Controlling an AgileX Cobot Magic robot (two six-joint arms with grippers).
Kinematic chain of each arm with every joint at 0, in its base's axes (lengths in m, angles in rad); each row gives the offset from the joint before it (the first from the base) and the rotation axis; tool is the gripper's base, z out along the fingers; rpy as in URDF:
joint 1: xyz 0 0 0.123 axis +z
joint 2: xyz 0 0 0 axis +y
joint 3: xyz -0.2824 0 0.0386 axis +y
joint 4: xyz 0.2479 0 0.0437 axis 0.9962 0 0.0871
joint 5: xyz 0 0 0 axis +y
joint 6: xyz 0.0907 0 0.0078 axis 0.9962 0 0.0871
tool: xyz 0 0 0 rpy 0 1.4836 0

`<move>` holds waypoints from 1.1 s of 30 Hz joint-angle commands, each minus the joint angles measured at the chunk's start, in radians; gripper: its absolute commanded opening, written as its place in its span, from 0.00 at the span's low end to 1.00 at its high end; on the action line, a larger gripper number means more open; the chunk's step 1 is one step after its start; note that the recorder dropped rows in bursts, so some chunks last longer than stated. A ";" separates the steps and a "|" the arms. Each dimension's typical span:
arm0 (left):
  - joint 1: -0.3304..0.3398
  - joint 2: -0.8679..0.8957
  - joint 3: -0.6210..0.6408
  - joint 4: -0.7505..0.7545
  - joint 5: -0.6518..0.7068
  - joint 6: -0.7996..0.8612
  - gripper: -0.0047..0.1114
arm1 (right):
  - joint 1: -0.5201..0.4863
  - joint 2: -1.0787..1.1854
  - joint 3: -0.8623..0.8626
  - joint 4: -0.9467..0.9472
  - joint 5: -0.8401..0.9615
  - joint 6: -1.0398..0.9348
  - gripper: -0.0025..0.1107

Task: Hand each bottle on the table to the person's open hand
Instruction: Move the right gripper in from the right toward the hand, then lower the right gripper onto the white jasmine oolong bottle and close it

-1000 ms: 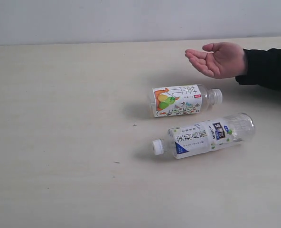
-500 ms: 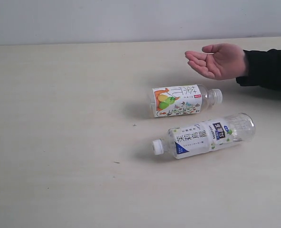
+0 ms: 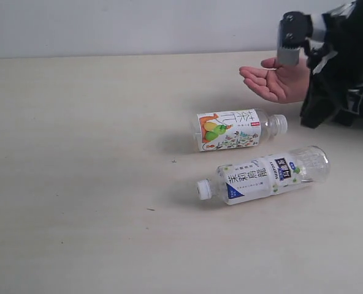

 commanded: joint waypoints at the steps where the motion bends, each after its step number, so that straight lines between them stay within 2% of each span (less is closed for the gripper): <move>1: 0.002 -0.007 0.003 -0.005 -0.011 -0.001 0.04 | 0.081 0.066 -0.012 0.008 0.009 -0.092 0.54; 3: 0.002 -0.007 0.003 -0.005 -0.011 -0.001 0.04 | 0.115 0.091 -0.012 0.008 0.002 -0.101 0.70; 4: 0.002 -0.007 0.003 -0.005 -0.011 -0.001 0.04 | 0.134 0.104 -0.012 0.006 0.001 -0.103 0.73; 14: 0.002 -0.007 0.003 -0.005 -0.011 -0.001 0.04 | 0.260 0.194 -0.003 -0.092 -0.045 -0.070 0.70; 21: 0.002 -0.007 0.003 -0.005 -0.011 -0.001 0.04 | 0.272 0.194 0.052 -0.118 -0.116 0.036 0.70; 29: 0.002 -0.007 0.003 -0.005 -0.011 -0.001 0.04 | 0.272 0.194 0.123 -0.119 -0.289 0.038 0.70; 33: 0.002 -0.007 0.003 -0.005 -0.011 -0.001 0.04 | 0.272 0.196 0.140 -0.119 -0.320 0.038 0.70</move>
